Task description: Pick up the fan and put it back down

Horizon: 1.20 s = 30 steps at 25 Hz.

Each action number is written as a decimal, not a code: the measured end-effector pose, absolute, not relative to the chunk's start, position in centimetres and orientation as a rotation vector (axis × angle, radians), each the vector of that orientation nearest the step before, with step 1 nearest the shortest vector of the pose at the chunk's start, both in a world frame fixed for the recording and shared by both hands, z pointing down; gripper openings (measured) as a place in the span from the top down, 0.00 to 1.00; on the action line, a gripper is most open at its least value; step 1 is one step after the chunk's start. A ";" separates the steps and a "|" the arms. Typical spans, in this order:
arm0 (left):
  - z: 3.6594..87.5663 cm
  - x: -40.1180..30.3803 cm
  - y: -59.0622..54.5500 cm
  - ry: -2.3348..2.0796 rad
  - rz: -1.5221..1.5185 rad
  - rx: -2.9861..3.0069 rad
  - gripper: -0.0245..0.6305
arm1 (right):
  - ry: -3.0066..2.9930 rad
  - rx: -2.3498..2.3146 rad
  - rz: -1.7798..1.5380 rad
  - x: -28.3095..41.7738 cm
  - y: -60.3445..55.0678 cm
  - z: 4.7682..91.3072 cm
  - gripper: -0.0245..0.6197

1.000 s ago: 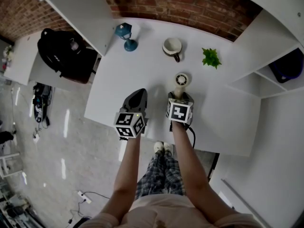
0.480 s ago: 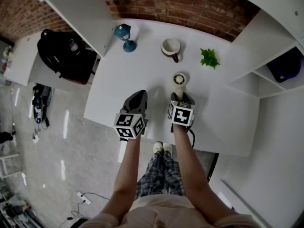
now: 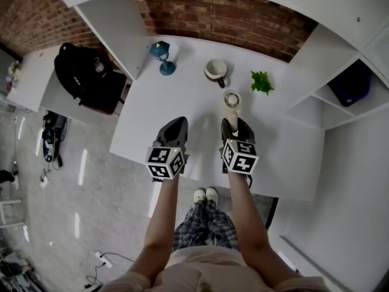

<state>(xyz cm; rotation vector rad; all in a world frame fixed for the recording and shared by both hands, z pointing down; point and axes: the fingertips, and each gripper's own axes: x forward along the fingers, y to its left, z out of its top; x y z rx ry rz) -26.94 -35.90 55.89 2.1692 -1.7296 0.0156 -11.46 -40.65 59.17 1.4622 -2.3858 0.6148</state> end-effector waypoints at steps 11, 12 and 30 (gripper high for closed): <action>45.9 -27.5 -32.9 -1.858 -0.099 2.255 0.92 | -2.702 1.606 0.282 -7.5 -36.5 43.6 0.65; 45.3 -27.4 -32.6 -1.865 -0.104 2.260 0.92 | -2.716 1.616 0.267 -7.1 -35.9 42.7 0.65; 50.0 -26.1 -36.3 -1.813 -0.025 2.227 0.92 | -2.566 1.488 0.442 -8.3 -39.4 50.8 0.65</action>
